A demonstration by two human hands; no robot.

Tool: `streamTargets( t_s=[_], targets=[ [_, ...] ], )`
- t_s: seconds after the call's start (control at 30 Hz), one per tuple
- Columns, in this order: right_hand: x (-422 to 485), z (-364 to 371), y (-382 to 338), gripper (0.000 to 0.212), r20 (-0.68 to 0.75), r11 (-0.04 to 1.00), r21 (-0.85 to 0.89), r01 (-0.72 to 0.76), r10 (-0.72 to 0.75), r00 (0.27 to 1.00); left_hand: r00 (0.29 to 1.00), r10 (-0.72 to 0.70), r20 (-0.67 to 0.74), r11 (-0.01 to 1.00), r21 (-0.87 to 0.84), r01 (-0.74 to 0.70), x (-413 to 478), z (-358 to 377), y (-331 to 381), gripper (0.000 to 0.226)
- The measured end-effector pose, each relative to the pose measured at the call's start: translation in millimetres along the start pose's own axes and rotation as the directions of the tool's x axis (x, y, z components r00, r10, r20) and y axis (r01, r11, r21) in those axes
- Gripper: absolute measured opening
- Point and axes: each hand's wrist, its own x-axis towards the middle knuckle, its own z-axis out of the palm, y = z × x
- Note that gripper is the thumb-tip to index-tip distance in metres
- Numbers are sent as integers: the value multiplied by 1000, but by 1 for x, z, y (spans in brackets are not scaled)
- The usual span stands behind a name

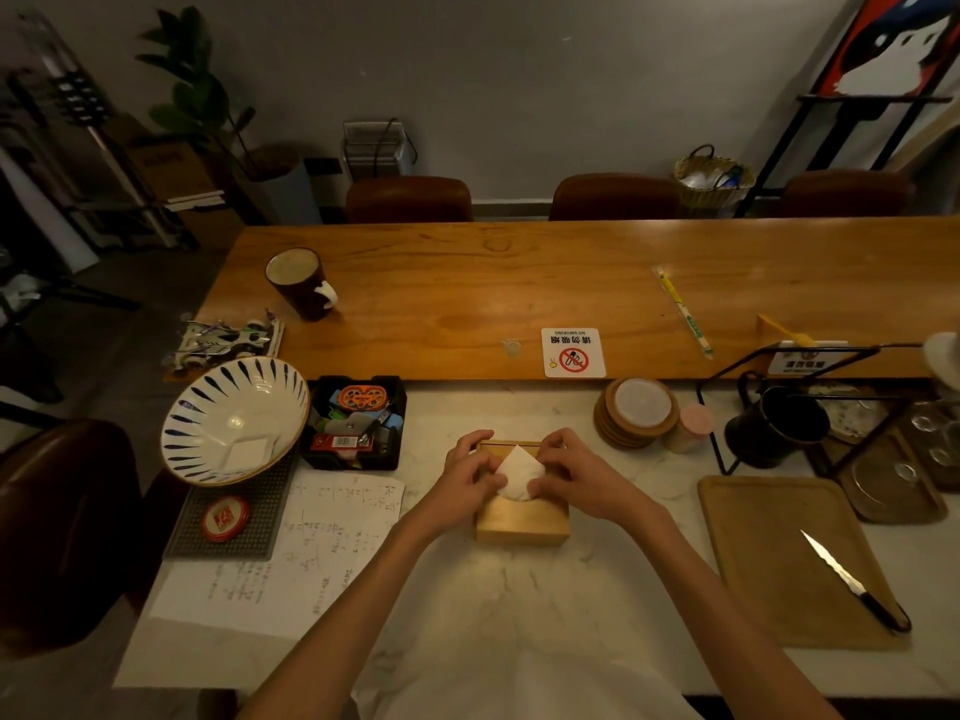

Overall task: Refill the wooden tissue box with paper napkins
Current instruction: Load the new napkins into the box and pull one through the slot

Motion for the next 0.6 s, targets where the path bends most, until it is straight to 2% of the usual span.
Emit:
streamTargets(
  t_s=[0.13, 0.23, 0.33, 0.6],
  targets=[
    [0, 0, 1, 17, -19, 1000, 26, -12, 12, 1000, 1000, 7, 13, 1000, -10, -7, 1, -2, 1, 10],
    [-1, 0, -1, 11, -29, 996, 83, -20, 22, 999, 1000, 5, 25, 999, -47, -4, -1, -4, 0, 4],
    [-5, 0, 1, 8, -35, 993, 119, -24, 28, 999, 1000, 10, 16, 996, -92, -9, -2, -5, -3, 15],
    [-9, -3, 0, 8, -61, 978, 209, -14, 27, 998, 1000, 22, 8, 995, -93, -21, -1, -4, -6, 6]
  ],
)
